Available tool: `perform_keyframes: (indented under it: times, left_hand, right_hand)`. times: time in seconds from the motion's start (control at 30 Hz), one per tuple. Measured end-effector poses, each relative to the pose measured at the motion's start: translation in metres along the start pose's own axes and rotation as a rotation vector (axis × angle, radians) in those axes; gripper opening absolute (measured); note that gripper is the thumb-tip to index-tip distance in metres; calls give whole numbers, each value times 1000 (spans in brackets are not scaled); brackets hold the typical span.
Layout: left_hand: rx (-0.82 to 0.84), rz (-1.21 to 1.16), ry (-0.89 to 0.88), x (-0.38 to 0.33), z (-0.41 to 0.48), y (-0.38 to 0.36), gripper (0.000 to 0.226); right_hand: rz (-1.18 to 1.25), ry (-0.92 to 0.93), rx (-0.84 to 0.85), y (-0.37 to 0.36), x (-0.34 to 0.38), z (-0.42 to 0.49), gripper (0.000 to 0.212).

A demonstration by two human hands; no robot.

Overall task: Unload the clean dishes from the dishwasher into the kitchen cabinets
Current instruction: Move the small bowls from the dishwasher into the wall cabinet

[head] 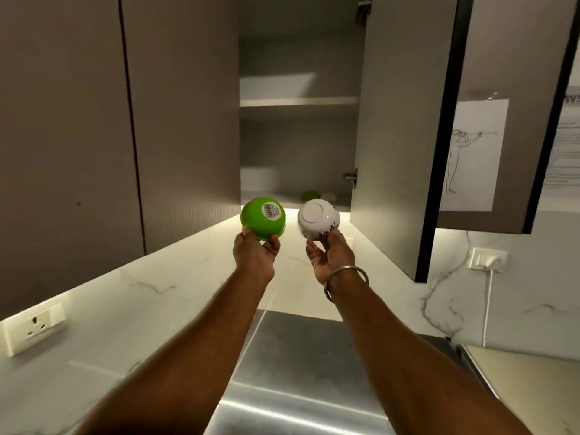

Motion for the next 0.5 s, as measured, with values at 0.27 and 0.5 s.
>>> perform_keyframes:
  times: [0.27,0.5]
  left_hand:
    - [108,6,-89,-19,48,-100,14]
    - [135,116,-351,-43,115,-188,26]
  right_hand:
    - [73,75,69,-95,20,64,24]
    - [-8,350,87,-195,55,113,32]
Point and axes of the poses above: each hand's wrist, its own z-axis towards the middle knuckle, its own y-axis out of the back of the hand, x = y × z, the point moved 1 cm from there along z, towards the middle knuckle, and after that the axes turned 14 degrees about -x, right-handed, at the moved point
